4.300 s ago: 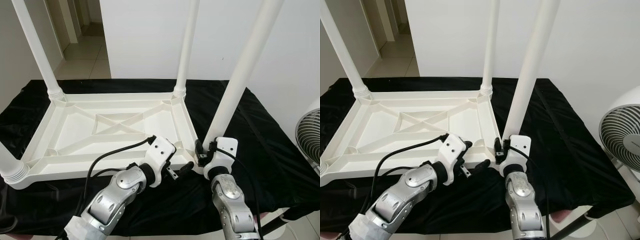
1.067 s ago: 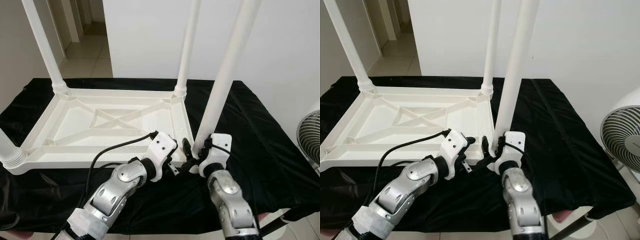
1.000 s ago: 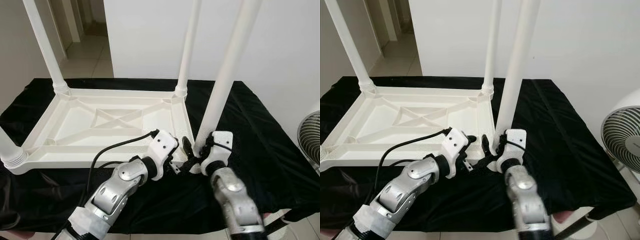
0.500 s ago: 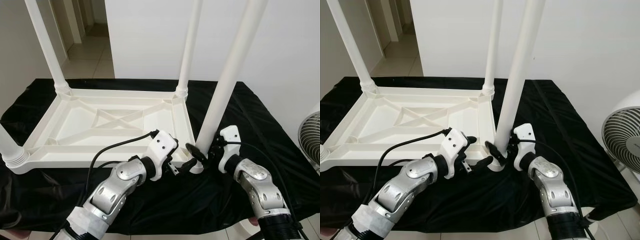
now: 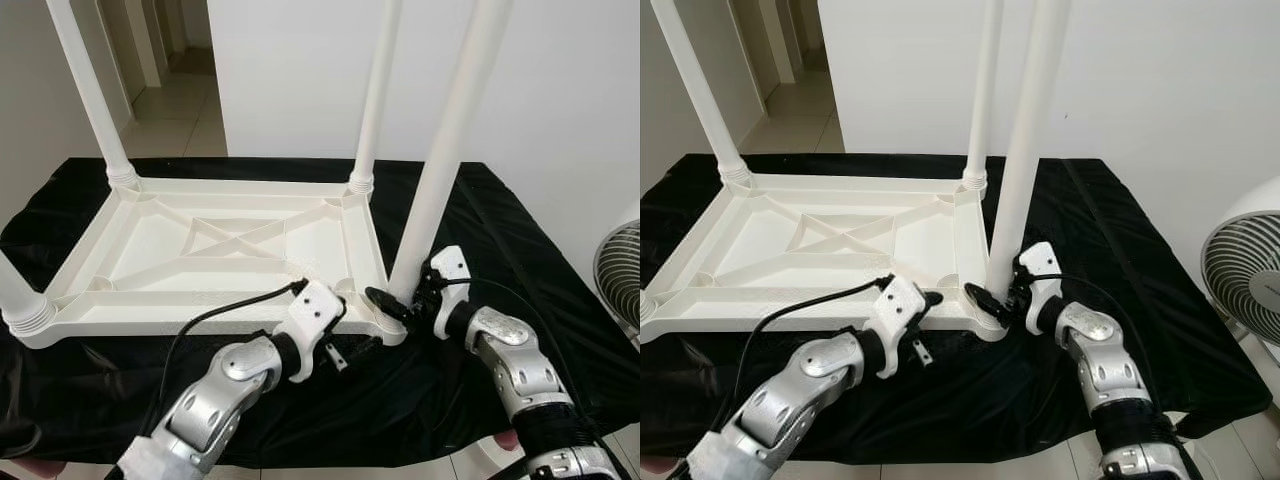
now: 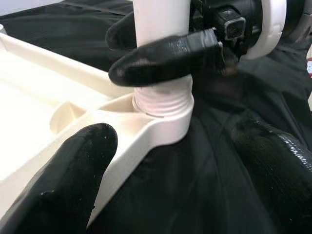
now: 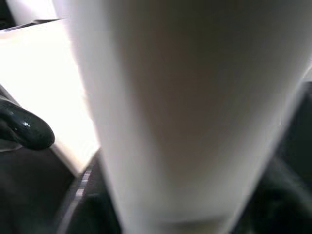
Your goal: Building children table
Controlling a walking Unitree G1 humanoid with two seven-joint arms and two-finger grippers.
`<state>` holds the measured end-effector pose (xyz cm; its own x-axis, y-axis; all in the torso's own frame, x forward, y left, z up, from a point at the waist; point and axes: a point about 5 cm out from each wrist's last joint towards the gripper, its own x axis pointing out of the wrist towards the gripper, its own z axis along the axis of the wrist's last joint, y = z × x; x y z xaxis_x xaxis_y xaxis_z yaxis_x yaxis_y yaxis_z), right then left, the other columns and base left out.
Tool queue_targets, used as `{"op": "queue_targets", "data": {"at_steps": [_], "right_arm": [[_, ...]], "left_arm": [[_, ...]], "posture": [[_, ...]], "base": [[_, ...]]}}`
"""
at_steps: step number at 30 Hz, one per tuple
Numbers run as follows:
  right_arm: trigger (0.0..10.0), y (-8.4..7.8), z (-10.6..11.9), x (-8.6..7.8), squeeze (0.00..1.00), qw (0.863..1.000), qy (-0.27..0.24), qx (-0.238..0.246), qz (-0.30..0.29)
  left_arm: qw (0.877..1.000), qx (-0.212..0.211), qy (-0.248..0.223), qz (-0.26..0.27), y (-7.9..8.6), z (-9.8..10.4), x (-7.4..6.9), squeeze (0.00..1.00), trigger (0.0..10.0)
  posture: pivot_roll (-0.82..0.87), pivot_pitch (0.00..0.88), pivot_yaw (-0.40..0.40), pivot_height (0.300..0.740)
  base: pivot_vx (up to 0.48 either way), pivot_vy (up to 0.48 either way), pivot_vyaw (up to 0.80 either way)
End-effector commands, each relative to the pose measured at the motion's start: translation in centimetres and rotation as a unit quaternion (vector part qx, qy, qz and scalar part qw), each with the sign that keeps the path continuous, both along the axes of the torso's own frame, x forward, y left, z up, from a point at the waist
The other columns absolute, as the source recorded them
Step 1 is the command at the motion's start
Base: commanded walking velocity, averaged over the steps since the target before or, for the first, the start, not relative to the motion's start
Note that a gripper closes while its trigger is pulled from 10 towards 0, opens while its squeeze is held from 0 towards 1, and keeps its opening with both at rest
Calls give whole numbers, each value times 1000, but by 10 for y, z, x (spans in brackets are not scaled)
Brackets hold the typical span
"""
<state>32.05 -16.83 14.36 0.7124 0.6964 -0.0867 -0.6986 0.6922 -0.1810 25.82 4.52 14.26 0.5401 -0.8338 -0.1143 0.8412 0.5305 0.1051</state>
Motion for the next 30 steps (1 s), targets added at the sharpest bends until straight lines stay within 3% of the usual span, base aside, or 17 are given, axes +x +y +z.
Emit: {"op": "queue_targets", "data": {"at_steps": [1,12,13,18,22,26,30], "right_arm": [[0,1,-8,0,0,1000,22,3,6],[0,-2,-19,-5,0,999,34,19,-14],[10000,-3,-20,-5,0,999,33,17,-24],[10000,-4,-21,-6,0,998,31,20,-55],[10000,2,-21,-15,0,986,20,46,-161],[10000,9,-19,-21,0,982,16,56,-178],[10000,13,-20,-30,0,957,20,69,-283]], "left_arm": [[1000,7,3,-24,-1,0,-4,0,10000],[1000,7,5,-22,-1,1,-5,0,10000],[1000,8,6,-22,-1,1,-5,0,10000],[1000,9,7,-22,-1,0,-5,0,10000],[1000,9,10,-26,-3,-1,-7,0,10000],[1000,8,12,-27,-4,-1,-7,0,10000],[999,9,12,-31,-5,-2,-7,0,10000]], "posture": [[7,0,-37,740],[3,2,-38,740],[1,2,-38,740],[-2,4,-39,740],[-16,10,-38,740],[-20,12,-38,740],[-29,8,-42,740]], "base": [[0,0,0],[0,0,0],[0,0,0],[0,0,0],[0,0,0],[0,0,0],[0,0,0]]}}
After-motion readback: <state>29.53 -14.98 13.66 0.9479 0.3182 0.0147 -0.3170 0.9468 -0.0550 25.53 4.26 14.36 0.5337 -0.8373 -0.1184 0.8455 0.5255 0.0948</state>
